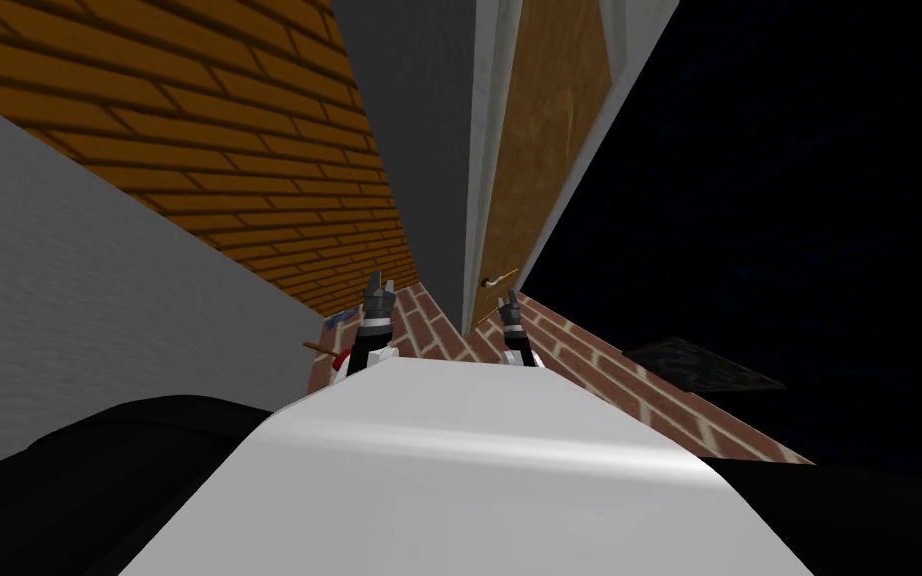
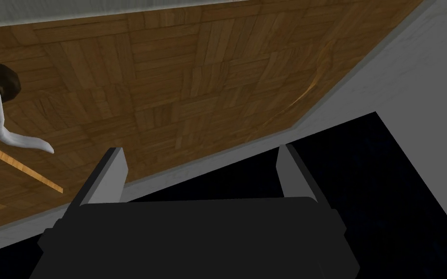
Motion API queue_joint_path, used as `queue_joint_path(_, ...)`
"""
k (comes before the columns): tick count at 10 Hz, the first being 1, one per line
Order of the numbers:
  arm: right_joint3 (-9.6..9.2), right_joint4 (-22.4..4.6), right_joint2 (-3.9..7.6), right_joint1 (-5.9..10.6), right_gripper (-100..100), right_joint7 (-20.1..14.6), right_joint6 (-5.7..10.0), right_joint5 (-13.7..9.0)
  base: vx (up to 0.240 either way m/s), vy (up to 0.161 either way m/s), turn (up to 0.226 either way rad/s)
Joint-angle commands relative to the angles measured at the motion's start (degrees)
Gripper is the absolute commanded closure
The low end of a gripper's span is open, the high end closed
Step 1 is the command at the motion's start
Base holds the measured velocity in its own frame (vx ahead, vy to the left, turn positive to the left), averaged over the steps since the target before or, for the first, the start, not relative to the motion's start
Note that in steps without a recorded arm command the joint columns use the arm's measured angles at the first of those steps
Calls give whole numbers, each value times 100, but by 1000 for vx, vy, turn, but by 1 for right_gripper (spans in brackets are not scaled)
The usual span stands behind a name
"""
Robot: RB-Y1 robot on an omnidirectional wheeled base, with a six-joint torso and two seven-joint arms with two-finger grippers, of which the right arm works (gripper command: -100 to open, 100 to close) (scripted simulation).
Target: Push the door open
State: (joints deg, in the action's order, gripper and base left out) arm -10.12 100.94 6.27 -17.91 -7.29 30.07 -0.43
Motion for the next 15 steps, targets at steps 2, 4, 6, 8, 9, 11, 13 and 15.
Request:
queue_joint_path(2, -98, -343, 22, 139, -100, 33, 20, 44, 74, -134, 111)
queue_joint_path(4, -213, -707, 45, 280, -100, 64, 36, 95, 59, -134, 161)
queue_joint_path(6, -289, -948, 60, 373, -100, 85, 46, 128, 84, -175, 111)
queue_joint_path(8, -363, -1184, 74, 464, -100, 106, 56, 161, 71, -140, 109)
queue_joint_path(9, -400, -1302, 80, 509, -100, 116, 61, 178, 53, -141, 107)
queue_joint_path(11, -473, -1533, 93, 598, -100, 136, 71, 210, 47, -122, 107)
queue_joint_path(13, -543, -1755, 104, 684, -100, 155, 81, 241, 50, -117, 95)
queue_joint_path(15, -613, -1977, 116, 770, -100, 174, 90, 271, 56, -128, 108)
